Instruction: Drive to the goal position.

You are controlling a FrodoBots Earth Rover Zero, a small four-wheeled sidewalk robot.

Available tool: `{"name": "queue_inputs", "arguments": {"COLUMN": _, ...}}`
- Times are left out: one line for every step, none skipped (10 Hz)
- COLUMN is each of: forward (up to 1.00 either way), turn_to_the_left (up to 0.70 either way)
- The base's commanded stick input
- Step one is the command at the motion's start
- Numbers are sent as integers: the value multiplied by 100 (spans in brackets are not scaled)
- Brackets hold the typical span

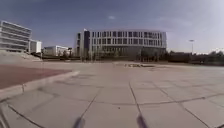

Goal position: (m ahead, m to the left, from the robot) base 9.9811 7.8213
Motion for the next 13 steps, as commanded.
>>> {"name": "queue_inputs", "arguments": {"forward": 70, "turn_to_the_left": 13}}
{"name": "queue_inputs", "arguments": {"forward": 70, "turn_to_the_left": 27}}
{"name": "queue_inputs", "arguments": {"forward": 70, "turn_to_the_left": 13}}
{"name": "queue_inputs", "arguments": {"forward": 70, "turn_to_the_left": 0}}
{"name": "queue_inputs", "arguments": {"forward": 70, "turn_to_the_left": 0}}
{"name": "queue_inputs", "arguments": {"forward": 70, "turn_to_the_left": 0}}
{"name": "queue_inputs", "arguments": {"forward": 70, "turn_to_the_left": 0}}
{"name": "queue_inputs", "arguments": {"forward": 70, "turn_to_the_left": 0}}
{"name": "queue_inputs", "arguments": {"forward": 70, "turn_to_the_left": 0}}
{"name": "queue_inputs", "arguments": {"forward": 70, "turn_to_the_left": 0}}
{"name": "queue_inputs", "arguments": {"forward": 70, "turn_to_the_left": 0}}
{"name": "queue_inputs", "arguments": {"forward": 70, "turn_to_the_left": 0}}
{"name": "queue_inputs", "arguments": {"forward": 70, "turn_to_the_left": 0}}
